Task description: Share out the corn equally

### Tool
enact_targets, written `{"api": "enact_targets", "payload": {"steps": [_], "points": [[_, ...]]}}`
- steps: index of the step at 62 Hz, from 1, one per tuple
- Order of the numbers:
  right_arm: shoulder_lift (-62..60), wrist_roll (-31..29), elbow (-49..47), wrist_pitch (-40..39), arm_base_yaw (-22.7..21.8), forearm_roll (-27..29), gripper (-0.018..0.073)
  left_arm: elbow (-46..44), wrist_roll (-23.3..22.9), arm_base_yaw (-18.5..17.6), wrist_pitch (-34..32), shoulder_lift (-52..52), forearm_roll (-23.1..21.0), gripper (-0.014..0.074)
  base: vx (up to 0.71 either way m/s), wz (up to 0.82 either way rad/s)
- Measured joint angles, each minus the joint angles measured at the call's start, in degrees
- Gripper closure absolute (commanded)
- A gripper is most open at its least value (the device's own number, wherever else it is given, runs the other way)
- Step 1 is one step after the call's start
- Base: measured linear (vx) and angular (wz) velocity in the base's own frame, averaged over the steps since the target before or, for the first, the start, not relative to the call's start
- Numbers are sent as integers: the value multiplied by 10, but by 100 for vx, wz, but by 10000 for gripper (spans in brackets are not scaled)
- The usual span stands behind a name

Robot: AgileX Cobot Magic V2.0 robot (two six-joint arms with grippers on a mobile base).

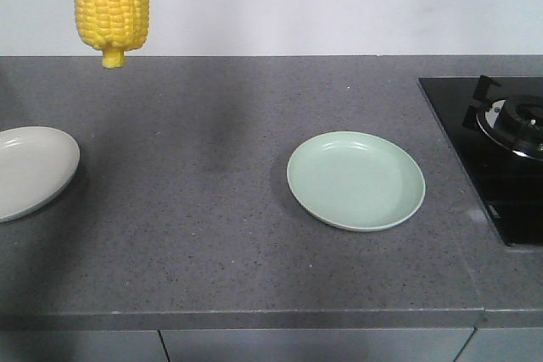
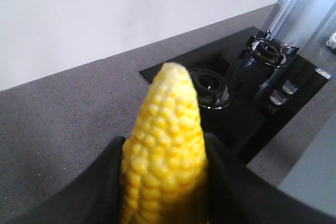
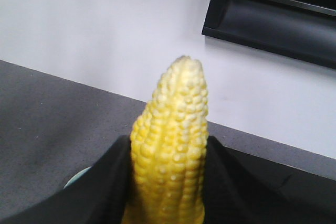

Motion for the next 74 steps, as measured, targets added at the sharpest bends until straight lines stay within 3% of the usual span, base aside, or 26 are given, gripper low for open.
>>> {"api": "enact_targets", "payload": {"steps": [74], "points": [[0, 0, 0, 0, 0, 0, 564, 0, 0, 0, 0, 0, 0, 603, 5, 0]]}}
